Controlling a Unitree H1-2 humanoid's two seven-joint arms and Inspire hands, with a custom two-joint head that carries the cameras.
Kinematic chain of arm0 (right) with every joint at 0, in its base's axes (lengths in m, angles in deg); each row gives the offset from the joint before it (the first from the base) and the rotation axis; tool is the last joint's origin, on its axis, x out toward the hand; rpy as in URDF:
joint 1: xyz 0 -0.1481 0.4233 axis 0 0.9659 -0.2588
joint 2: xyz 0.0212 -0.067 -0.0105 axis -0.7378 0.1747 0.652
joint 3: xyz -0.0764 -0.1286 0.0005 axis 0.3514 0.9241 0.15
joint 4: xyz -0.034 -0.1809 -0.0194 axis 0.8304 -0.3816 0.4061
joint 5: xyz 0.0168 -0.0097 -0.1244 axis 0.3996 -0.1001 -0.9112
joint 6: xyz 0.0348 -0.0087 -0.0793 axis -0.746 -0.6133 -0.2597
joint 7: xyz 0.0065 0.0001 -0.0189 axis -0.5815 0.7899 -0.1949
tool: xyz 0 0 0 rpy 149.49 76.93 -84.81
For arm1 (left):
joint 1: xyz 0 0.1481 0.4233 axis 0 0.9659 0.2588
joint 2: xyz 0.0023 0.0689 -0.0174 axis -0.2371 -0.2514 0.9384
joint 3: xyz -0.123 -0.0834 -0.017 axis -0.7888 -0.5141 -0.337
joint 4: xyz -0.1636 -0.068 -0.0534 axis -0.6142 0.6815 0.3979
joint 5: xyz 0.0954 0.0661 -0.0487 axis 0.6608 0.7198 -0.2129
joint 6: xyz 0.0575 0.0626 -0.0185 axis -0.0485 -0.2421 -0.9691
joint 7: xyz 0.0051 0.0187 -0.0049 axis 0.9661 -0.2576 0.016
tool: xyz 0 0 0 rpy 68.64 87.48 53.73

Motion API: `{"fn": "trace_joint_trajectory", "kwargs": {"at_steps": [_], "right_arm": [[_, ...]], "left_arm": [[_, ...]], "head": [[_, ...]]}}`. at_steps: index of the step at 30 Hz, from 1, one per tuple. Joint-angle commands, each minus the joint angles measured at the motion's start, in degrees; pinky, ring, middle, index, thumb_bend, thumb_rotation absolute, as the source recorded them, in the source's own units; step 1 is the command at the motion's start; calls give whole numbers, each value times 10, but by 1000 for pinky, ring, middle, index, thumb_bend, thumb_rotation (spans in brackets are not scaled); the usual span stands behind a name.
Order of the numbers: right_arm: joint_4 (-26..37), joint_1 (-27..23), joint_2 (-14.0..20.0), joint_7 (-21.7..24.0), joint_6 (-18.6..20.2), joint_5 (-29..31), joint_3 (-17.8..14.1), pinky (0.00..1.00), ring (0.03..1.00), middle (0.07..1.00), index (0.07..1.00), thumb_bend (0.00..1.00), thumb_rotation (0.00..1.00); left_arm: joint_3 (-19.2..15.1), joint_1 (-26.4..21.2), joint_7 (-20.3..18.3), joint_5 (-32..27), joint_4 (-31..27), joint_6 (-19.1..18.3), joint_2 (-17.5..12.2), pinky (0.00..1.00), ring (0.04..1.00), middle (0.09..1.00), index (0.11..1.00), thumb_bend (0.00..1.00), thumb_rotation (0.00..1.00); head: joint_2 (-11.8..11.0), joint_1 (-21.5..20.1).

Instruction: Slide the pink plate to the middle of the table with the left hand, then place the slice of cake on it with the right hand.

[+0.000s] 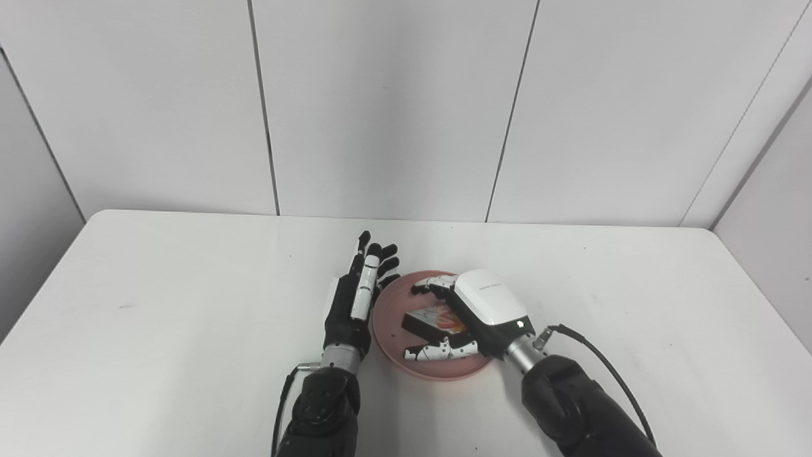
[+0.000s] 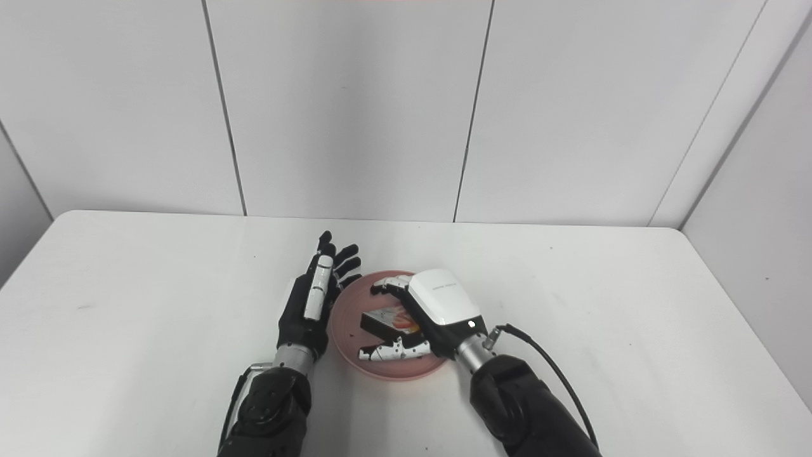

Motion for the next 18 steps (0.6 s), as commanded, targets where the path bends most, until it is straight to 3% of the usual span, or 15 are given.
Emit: {"fn": "trace_joint_trajectory", "kwargs": {"at_steps": [1, 8, 11, 12, 16, 18], "right_arm": [[20, -8, -12, -32, 3, 17, -20, 634, 744, 781, 747, 854, 1000], [-21, 8, -58, -127, -46, 69, -62, 634, 767, 796, 756, 736, 1000], [-50, 11, -75, -198, -95, 90, -83, 610, 759, 823, 757, 704, 1000], [-57, 11, -80, -214, -109, 98, -91, 647, 781, 842, 769, 678, 1000], [-77, 15, -98, -226, -144, 159, -119, 738, 826, 851, 786, 658, 1000], [-78, 21, -109, -207, -150, 211, -136, 691, 764, 814, 773, 656, 1000]], "left_arm": [[-1, 25, 9, 3, 2, -42, -5, 768, 847, 839, 1000, 618, 897], [-5, 34, 10, 5, -27, -54, -18, 796, 849, 839, 1000, 594, 898], [3, 35, 8, 22, -41, -59, -33, 805, 849, 839, 1000, 606, 872], [8, 36, 8, 30, -45, -58, -38, 807, 849, 839, 1000, 617, 855], [31, 48, 3, 70, -76, -56, -68, 835, 860, 836, 984, 593, 843], [34, 61, -3, 71, -102, -65, -81, 897, 898, 868, 978, 581, 826]], "head": [[0, 0], [-1, 7], [-4, 14], [-4, 14], [-3, 11], [-1, 9]]}}
